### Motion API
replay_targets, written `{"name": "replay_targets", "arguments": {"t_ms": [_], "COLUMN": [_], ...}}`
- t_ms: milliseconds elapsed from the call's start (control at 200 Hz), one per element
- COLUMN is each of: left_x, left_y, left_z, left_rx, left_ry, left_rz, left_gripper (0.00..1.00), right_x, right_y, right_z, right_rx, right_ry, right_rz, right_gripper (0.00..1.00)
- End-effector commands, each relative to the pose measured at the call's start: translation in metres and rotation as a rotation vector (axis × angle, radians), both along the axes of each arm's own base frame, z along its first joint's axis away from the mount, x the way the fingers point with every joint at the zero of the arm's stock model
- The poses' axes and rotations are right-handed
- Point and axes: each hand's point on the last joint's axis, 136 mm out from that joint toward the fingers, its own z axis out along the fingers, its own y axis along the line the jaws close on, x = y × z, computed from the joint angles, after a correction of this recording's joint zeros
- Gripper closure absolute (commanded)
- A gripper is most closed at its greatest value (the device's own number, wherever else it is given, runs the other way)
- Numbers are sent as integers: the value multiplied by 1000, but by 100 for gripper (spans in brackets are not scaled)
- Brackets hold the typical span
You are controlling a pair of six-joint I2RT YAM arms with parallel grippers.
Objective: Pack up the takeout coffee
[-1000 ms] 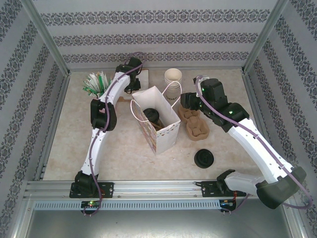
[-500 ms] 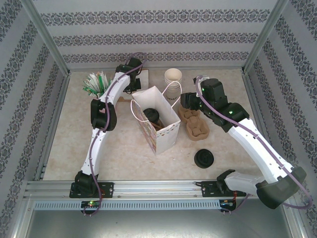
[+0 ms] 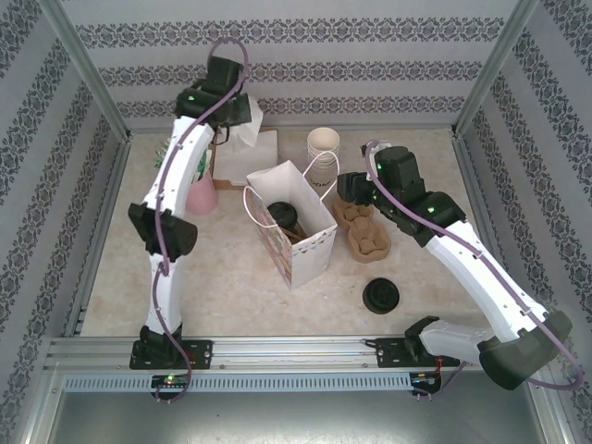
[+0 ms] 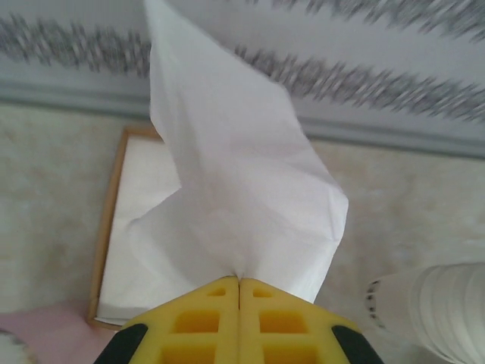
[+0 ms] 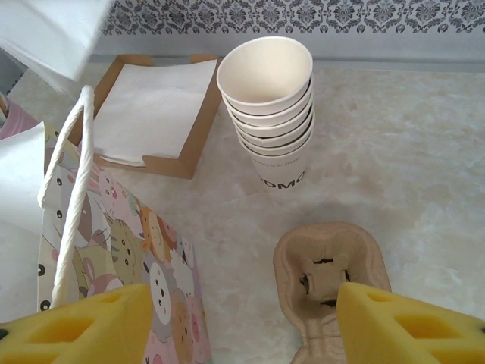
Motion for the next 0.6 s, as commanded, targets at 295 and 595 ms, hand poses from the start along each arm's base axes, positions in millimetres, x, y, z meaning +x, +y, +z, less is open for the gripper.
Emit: {"name": "replay_targets", "arguments": {"t_ms": [295,595], "left_x": [-98,-219], "left_y": [-40,-69], "left_z": [133,189], "left_rx": [-25,-130], "left_ry": [-281,-674], "left_rz": [-342,-730], "left_gripper": [100,99], "right_x": [1,-9], "right_y": [-6,7], "right_z": [16,60], "right_rx": [34,36], "right_ry": [-76,-290], "right_rz": [-23,129], "right_gripper": [35,34]}}
